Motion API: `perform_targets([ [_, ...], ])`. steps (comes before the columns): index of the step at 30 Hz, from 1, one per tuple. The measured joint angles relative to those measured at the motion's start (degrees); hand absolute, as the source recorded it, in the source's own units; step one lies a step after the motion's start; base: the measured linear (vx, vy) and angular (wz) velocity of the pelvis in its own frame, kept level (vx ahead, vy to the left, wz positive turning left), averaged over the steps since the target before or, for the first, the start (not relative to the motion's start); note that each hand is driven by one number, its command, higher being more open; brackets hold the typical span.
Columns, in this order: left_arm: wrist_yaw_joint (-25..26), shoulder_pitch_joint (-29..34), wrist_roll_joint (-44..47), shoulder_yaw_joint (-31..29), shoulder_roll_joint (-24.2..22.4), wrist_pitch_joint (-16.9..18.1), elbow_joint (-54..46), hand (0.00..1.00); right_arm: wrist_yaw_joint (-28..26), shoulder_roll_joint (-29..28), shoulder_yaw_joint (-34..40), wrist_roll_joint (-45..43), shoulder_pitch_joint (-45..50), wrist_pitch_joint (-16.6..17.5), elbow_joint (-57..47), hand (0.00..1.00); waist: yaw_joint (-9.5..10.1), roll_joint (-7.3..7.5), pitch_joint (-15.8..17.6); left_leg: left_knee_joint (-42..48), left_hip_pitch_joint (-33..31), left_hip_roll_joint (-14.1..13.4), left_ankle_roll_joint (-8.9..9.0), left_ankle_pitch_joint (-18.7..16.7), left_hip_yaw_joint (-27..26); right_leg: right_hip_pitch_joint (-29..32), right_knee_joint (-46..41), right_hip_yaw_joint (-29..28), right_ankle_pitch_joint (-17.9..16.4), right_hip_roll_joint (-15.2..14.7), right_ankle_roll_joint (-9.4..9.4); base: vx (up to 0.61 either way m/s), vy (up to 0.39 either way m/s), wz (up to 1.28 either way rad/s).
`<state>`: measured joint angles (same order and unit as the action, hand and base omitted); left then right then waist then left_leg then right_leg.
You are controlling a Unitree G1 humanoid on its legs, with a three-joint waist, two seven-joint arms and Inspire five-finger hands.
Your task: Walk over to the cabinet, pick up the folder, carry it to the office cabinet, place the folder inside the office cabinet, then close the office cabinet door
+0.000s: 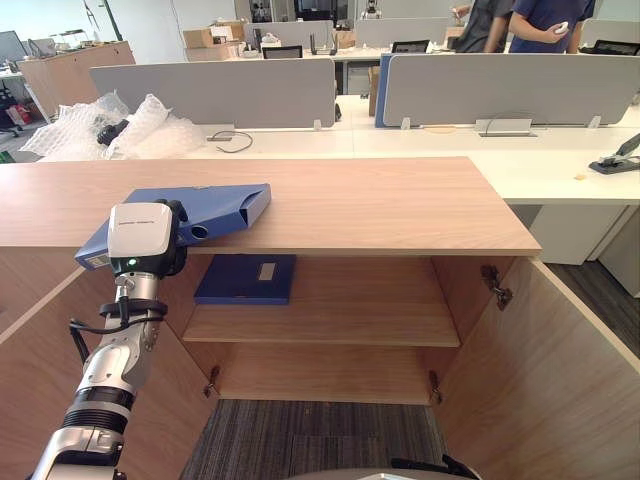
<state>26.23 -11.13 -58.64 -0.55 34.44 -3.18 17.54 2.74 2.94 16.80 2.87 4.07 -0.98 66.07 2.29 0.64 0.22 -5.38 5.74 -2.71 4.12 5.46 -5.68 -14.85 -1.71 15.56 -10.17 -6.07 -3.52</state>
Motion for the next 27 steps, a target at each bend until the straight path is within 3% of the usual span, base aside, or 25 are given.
perform_targets([
  [3,-0.55,5.96,0.45,-1.35,-5.49,0.03,-11.65,0.00,0.04,0.07,-0.03,-0.04,0.07,-0.05,-0.01,1.00,0.24,-0.04,0.03,0.00,-0.14,0.20,-0.16,-0.12,0.07,0.03,0.11,0.12,0.00,-0.17,0.00,0.00,0.000,0.00],
  [5,-0.50,12.48,4.93,-2.54,-13.17,2.22,-24.66,0.00,0.21,0.04,-0.25,-0.38,0.14,-0.10,-0.09,1.00,0.37,-0.06,-0.19,0.05,-0.72,0.25,-0.18,-0.13,0.14,0.57,0.08,0.11,0.04,-0.28,-0.06,0.00,0.010,0.02],
  [6,-0.50,14.07,6.64,-2.68,-14.87,2.99,-27.74,0.00,0.31,-0.02,-0.38,-0.68,0.14,-0.09,-0.14,1.00,0.38,-0.08,-0.28,0.07,-0.94,0.19,-0.19,-0.13,0.08,0.85,0.01,0.02,0.05,-0.26,-0.05,0.00,0.000,0.00],
  [9,-2.41,21.39,28.14,-2.39,-22.75,10.55,-39.87,0.00,2.57,-0.77,-2.12,-5.61,2.31,-0.05,-4.06,1.00,0.41,-0.29,-0.98,0.29,-1.95,-0.11,-0.25,-0.04,-0.07,2.10,-0.46,-0.31,0.18,-0.03,0.09,0.00,0.002,-0.01],
  [11,-4.47,25.15,40.35,-2.16,-26.03,13.08,-42.78,0.00,4.16,-2.00,-3.57,-8.34,5.60,-0.12,-11.48,1.00,0.02,-0.63,-1.21,0.36,-2.34,-0.43,-0.33,0.04,-0.15,2.79,-0.99,-0.48,0.35,0.16,0.33,-0.02,0.007,-0.03],
  [17,-10.87,34.26,72.66,-2.41,-31.25,15.13,-46.64,0.00,7.74,-6.76,-8.39,-12.02,13.68,0.00,-38.75,1.00,-0.88,0.19,-0.52,0.38,-3.08,-1.13,-0.49,0.00,-1.14,4.62,-2.07,-1.74,0.57,0.33,0.69,-0.05,0.023,-0.10],
  [19,-12.00,35.99,79.20,-2.22,-32.30,15.10,-46.72,0.00,8.75,-6.93,-10.30,-12.01,14.79,0.06,-44.86,1.00,-1.00,0.41,0.13,0.34,-3.09,-1.06,-0.45,-0.10,-1.26,4.75,-2.18,-1.87,0.58,0.19,0.61,-0.06,0.032,-0.03],
  [27,-12.26,39.99,85.85,0.23,-34.92,14.88,-48.94,0.00,15.49,-7.64,-15.09,-7.99,19.78,0.10,-67.95,1.00,-1.04,0.30,0.31,0.44,-3.13,-1.06,-0.52,0.16,-2.02,5.35,-2.46,-2.53,0.62,0.03,0.28,-0.02,0.022,-0.05],
])
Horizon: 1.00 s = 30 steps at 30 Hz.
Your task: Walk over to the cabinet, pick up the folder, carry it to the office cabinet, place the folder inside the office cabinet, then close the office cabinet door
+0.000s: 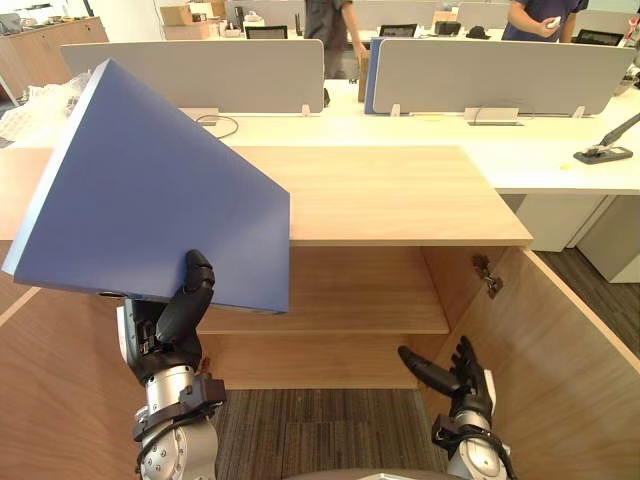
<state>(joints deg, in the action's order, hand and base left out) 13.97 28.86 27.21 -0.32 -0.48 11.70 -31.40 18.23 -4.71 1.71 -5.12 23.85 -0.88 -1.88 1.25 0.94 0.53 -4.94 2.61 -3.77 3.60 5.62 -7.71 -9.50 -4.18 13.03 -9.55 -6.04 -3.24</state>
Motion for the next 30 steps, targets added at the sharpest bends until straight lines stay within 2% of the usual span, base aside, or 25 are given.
perform_targets([
  [4,-0.84,-0.02,2.05,2.32,0.02,-0.08,0.00,0.00,2.38,-0.19,-2.34,7.38,0.62,0.32,-8.87,1.00,-0.38,-0.96,-0.75,0.05,-0.11,-0.33,0.22,-0.18,-1.01,0.69,-0.01,-1.00,0.01,0.31,-0.01,0.01,0.001,-0.14],
  [7,-2.54,-1.06,2.06,3.57,0.34,-0.51,0.03,0.00,2.99,0.32,-3.91,10.74,-0.71,2.43,-14.23,1.00,-1.26,-1.14,-0.87,0.06,-0.10,-0.41,0.32,-0.29,-1.23,0.83,-0.01,-1.40,0.06,0.63,-0.07,0.01,-0.005,-0.05],
  [10,-4.29,-3.35,2.05,3.69,2.50,-1.12,0.41,0.00,2.44,1.31,-5.06,12.28,-5.17,4.08,-17.10,1.00,-1.67,-1.10,-0.89,0.08,-0.14,-0.48,0.37,-0.38,-1.75,1.18,-0.06,-2.08,0.19,0.67,-0.26,-0.01,0.016,-0.10],
  [13,-7.61,-6.75,2.02,3.61,5.14,-1.12,2.06,0.00,0.09,2.65,-4.39,11.21,-13.41,5.03,-17.29,1.00,-1.56,-1.16,-0.94,0.14,-0.05,-0.42,0.33,-0.39,-2.11,1.27,-0.09,-2.50,0.43,0.54,-0.63,-0.01,0.015,-0.05],
  [17,-12.47,-9.89,2.00,3.43,7.73,-1.14,4.35,0.00,-6.68,6.77,-3.18,-1.34,-22.31,7.83,-16.85,1.00,-1.40,-1.22,-1.13,0.16,0.02,-0.16,0.09,-0.31,-2.15,1.21,-0.10,-2.54,0.59,0.27,-0.91,0.00,0.000,0.00],
  [20,-14.55,-10.35,1.98,3.35,9.68,-1.15,5.20,0.00,-10.09,10.36,-2.52,-8.83,-26.36,7.88,-15.31,1.00,-1.36,-1.23,-1.22,0.14,0.32,-0.08,0.03,-0.28,-2.12,0.95,-0.16,-2.51,0.62,0.20,-0.96,0.00,0.000,0.00],
  [30,-20.51,-12.97,2.55,3.71,16.05,-1.18,8.49,0.00,-14.71,23.91,-0.79,-16.51,-38.48,7.82,-6.55,1.00,-1.47,-1.60,-1.61,0.08,0.55,0.05,-0.27,-0.05,-1.91,0.72,-0.22,-2.39,0.77,0.14,-1.13,-0.03,0.007,0.01],
])
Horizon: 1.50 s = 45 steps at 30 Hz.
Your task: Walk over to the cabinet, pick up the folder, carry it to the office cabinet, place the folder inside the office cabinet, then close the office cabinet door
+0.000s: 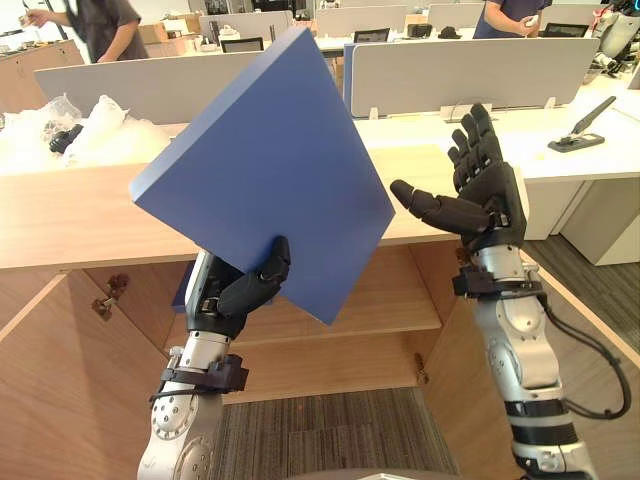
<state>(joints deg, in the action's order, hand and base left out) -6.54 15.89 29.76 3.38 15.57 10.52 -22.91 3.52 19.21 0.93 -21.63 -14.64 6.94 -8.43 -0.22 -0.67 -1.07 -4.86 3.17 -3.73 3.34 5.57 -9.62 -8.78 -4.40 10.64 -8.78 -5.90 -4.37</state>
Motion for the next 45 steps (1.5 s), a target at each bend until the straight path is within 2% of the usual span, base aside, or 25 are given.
perform_targets([
  [6,-2.74,-2.70,1.57,0.64,5.92,0.01,0.09,0.00,-5.62,8.79,-5.46,-6.82,-5.92,-0.22,5.91,1.00,-0.07,-0.02,-0.01,-0.01,0.00,0.04,-0.08,0.06,-0.01,0.01,0.05,-0.02,0.27,-0.05,-0.14,0.00,0.000,0.00],
  [11,-2.79,-5.99,2.35,0.57,13.48,0.05,0.86,0.00,-11.15,15.33,-11.82,-10.33,-10.72,-0.57,9.08,1.00,-0.01,-0.04,-0.03,-0.03,-0.01,0.05,-0.23,0.19,-0.06,0.06,0.08,-0.07,0.54,-0.07,-0.16,0.00,0.000,0.00],
  [16,-4.18,-10.09,2.37,0.63,17.82,0.32,1.99,0.00,-14.83,18.78,-17.52,-12.70,-14.52,-0.58,10.58,1.00,0.02,-0.04,-0.03,-0.06,-0.05,0.05,-0.41,0.43,-0.15,0.12,0.15,-0.14,0.81,-0.07,-0.07,0.00,0.000,0.00],
  [17,-4.30,-10.94,2.36,0.60,19.36,0.46,2.19,0.00,-15.52,20.20,-18.72,-13.79,-15.40,-0.59,11.35,0.00,0.11,-0.03,-0.04,-0.08,-0.12,0.06,-0.50,0.55,-0.14,0.20,0.16,-0.14,0.94,-0.08,-0.03,0.00,0.000,0.00],
  [22,-4.79,-13.08,2.38,0.62,21.98,0.71,2.96,0.00,-17.94,25.49,-23.61,-19.12,-18.64,-0.63,13.33,0.00,0.19,-0.04,-0.05,-0.11,-0.52,0.09,-0.62,1.02,-0.15,0.57,0.22,-0.13,1.25,-0.07,0.15,-0.04,0.008,0.00],
  [29,-6.00,-13.25,7.03,0.98,24.54,1.63,4.04,0.00,-25.62,32.84,-29.67,-27.46,-22.21,-0.86,14.28,0.00,0.41,-0.02,-0.86,-0.12,-0.86,0.02,-0.51,1.58,0.27,0.69,0.35,0.07,1.54,0.09,0.36,-0.04,0.006,0.02],
  [30,-6.72,-13.25,8.77,1.05,24.86,1.65,4.63,1.00,-26.67,33.13,-29.77,-28.12,-22.21,-0.86,14.28,0.00,0.40,0.03,-1.09,-0.12,-0.95,0.01,-0.51,1.66,0.37,0.76,0.34,0.13,1.55,0.11,0.38,-0.02,0.003,0.04],
  [33,-7.68,-13.24,11.10,2.86,24.82,2.40,5.34,1.00,-26.73,33.11,-29.18,-28.17,-22.20,-0.86,14.28,0.00,0.52,0.11,-1.32,-0.12,-1.16,-0.01,-0.55,1.80,0.42,0.97,0.31,0.13,1.63,0.12,0.41,-0.04,0.006,0.01],
  [37,-11.02,-13.08,18.35,8.28,24.16,4.52,8.62,1.00,-27.79,32.24,-26.78,-27.69,-19.75,-0.95,13.85,0.00,0.56,0.47,-1.88,-0.12,-2.02,-0.07,-0.60,2.10,0.46,2.02,0.11,0.09,1.84,0.15,0.44,-0.02,0.005,0.00],
  [40,-14.90,-11.35,19.82,11.71,24.62,4.36,13.67,1.00,-27.85,30.14,-24.11,-21.54,-15.97,-1.65,10.53,0.00,0.21,0.66,-2.09,-0.12,-2.01,-0.09,-0.60,2.10,0.33,2.14,-0.03,-0.07,1.85,0.13,0.42,0.00,0.002,-0.02],
  [43,-19.22,-10.10,18.96,19.84,25.50,1.54,21.49,1.00,-27.87,26.96,-22.51,-11.79,-14.09,-1.75,6.29,0.00,-0.07,0.64,-2.12,-0.15,-2.01,-0.24,-0.58,2.09,-0.44,2.75,-0.36,-0.84,1.85,0.15,0.41,-0.02,0.008,-0.13],
  [45,-21.46,-10.07,14.06,26.32,25.52,-1.72,26.03,1.00,-27.97,23.28,-22.67,-9.27,-13.18,-1.79,3.18,0.00,-0.41,0.77,-2.14,-0.17,-2.00,-0.32,-0.56,2.07,-0.84,3.02,-0.37,-1.26,1.91,0.19,0.35,-0.02,0.007,-0.12],
])
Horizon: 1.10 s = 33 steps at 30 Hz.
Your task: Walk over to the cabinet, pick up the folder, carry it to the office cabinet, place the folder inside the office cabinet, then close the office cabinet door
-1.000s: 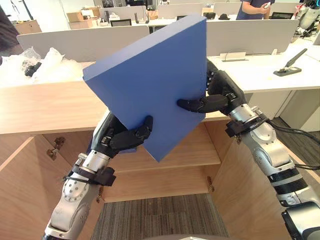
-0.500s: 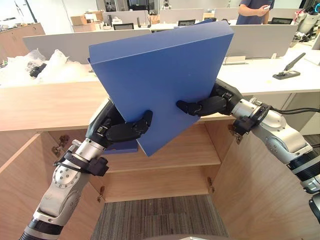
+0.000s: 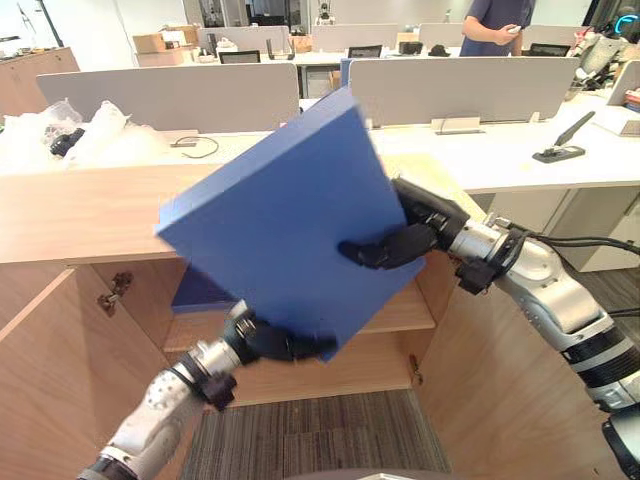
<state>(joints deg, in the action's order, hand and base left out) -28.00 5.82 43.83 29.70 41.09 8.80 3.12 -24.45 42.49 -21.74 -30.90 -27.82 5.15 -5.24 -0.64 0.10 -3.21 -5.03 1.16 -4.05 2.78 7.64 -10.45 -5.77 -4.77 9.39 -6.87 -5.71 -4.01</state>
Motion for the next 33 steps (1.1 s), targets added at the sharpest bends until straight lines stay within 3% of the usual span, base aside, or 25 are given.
perform_targets([
  [3,-4.40,1.19,-8.82,8.09,-2.96,-3.55,9.63,1.00,0.41,-8.49,-1.66,1.75,1.36,0.15,-5.82,0.00,-0.50,0.37,0.02,-0.28,-0.28,-0.54,0.20,-0.16,-0.67,0.71,0.28,-0.68,0.12,0.32,0.13,-0.02,0.000,-0.14],
  [5,-4.67,2.53,-14.18,8.30,-6.06,-4.37,16.15,1.00,0.70,-12.21,-2.05,3.06,1.38,0.84,-7.48,0.00,-0.43,0.94,-0.15,-0.29,-0.28,-0.86,0.32,-0.24,-0.93,0.71,0.67,-1.04,0.26,0.65,0.28,-0.01,-0.010,-0.07],
  [10,-1.64,3.12,-22.34,5.76,-11.38,-4.40,27.49,1.00,2.79,-13.79,-2.43,13.58,3.45,4.52,-9.51,0.00,0.35,2.03,-0.82,-0.29,-0.43,-1.10,0.45,-0.22,-0.99,0.67,1.06,-1.09,0.39,0.91,0.43,0.00,-0.002,-0.01],
  [15,3.62,3.95,-31.69,-3.35,-18.63,-4.28,40.13,1.00,5.25,-11.89,-10.35,28.20,7.91,6.97,-6.30,0.00,0.04,2.28,-0.98,-0.33,-0.50,-1.42,0.50,-0.19,-1.36,0.68,1.67,-1.52,0.83,1.20,0.55,-0.02,0.006,-0.04],
  [18,7.72,3.89,-38.62,-10.98,-21.43,-3.94,48.74,1.00,5.42,-10.15,-19.99,38.57,8.01,8.00,4.20,0.00,0.41,2.29,-0.77,-0.33,-0.54,-1.67,0.67,-0.18,-1.20,0.64,1.83,-1.31,0.91,1.53,0.67,-0.03,-0.004,0.01],
  [20,12.13,3.85,-41.16,-20.09,-24.26,-3.99,55.26,1.00,5.43,-10.15,-26.04,48.46,8.01,7.98,15.91,0.00,1.03,2.10,0.04,-0.33,-0.68,-1.52,0.69,-0.20,-0.99,0.64,1.89,-1.07,0.96,1.44,0.59,-0.02,0.009,0.05],
  [25,21.05,2.63,-44.58,-31.25,-28.60,-5.14,58.44,1.00,5.48,-9.97,-29.00,63.17,7.39,6.97,34.00,0.00,2.19,0.02,3.88,-0.26,-1.61,-0.48,0.31,-0.08,0.21,0.77,2.33,0.01,1.30,0.61,0.00,-0.02,0.040,0.13],
  [29,25.16,2.76,-44.58,-38.40,-31.40,-5.81,59.11,1.00,7.19,-15.24,-21.01,63.23,6.75,3.70,45.27,0.00,2.32,-1.47,5.66,-0.03,-2.14,-0.04,0.07,-0.17,0.27,0.97,2.93,0.04,1.45,0.33,-0.26,0.03,0.032,0.00],
  [30,26.79,2.80,-44.51,-41.84,-32.16,-5.91,59.24,1.00,9.05,-19.47,-12.37,59.71,6.35,1.77,51.07,0.00,2.94,-1.63,6.44,-0.02,-2.41,0.06,-0.01,-0.22,0.44,0.96,3.31,0.12,1.57,0.32,-0.44,0.04,0.001,0.01],
  [31,27.44,2.83,-44.39,-43.07,-32.45,-5.97,59.31,1.00,10.24,-20.95,-8.96,56.67,5.82,0.75,53.42,0.00,3.33,-1.73,6.72,-0.01,-2.53,0.12,-0.04,-0.25,0.58,0.96,3.50,0.14,1.65,0.28,-0.54,0.05,0.003,0.06],
  [33,28.76,3.55,-44.25,-47.25,-33.49,-6.69,59.38,1.00,15.66,-25.85,2.77,43.13,2.66,-2.40,59.99,0.00,3.66,-2.30,7.87,0.01,-3.23,0.57,-0.16,-0.32,1.28,1.10,3.96,0.79,1.80,-0.06,-0.78,0.04,0.014,0.13],
])
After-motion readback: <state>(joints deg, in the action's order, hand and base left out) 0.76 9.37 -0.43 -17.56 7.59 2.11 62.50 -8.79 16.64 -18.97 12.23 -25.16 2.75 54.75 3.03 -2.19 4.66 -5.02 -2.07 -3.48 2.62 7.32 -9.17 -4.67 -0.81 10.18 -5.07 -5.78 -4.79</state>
